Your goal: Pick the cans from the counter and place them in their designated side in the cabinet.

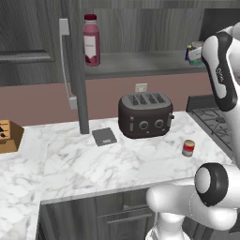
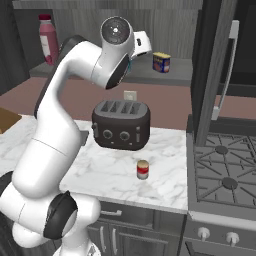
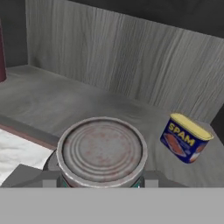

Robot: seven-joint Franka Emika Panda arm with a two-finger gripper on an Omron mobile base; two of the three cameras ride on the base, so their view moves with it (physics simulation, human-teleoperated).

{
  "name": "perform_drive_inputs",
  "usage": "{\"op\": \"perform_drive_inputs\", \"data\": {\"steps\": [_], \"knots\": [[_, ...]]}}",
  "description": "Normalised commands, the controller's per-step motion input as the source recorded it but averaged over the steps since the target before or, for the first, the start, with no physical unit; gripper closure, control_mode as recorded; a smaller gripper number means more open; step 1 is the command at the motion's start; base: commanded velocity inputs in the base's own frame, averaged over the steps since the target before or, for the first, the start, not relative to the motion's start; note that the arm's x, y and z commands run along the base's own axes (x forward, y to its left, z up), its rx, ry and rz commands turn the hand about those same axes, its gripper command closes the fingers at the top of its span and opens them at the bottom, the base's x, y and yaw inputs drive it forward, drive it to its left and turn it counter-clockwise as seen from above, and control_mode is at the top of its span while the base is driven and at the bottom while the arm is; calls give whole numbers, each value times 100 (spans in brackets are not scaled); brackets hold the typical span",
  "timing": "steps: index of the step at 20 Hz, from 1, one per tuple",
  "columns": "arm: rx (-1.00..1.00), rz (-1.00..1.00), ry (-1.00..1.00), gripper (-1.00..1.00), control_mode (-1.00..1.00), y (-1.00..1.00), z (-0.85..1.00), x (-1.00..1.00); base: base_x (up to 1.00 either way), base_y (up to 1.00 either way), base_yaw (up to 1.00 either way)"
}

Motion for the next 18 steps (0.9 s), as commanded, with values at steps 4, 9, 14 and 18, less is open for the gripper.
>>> {"op": "perform_drive_inputs", "data": {"steps": [4,9,14,18], "knots": [[3,0,3,100,-100,-2,0,24,0,0,0],[4,0,5,100,-100,-3,0,22,0,0,0],[5,0,4,100,-100,-4,0,18,0,0,0],[3,0,1,100,-100,-5,0,9,0,0,0]]}}
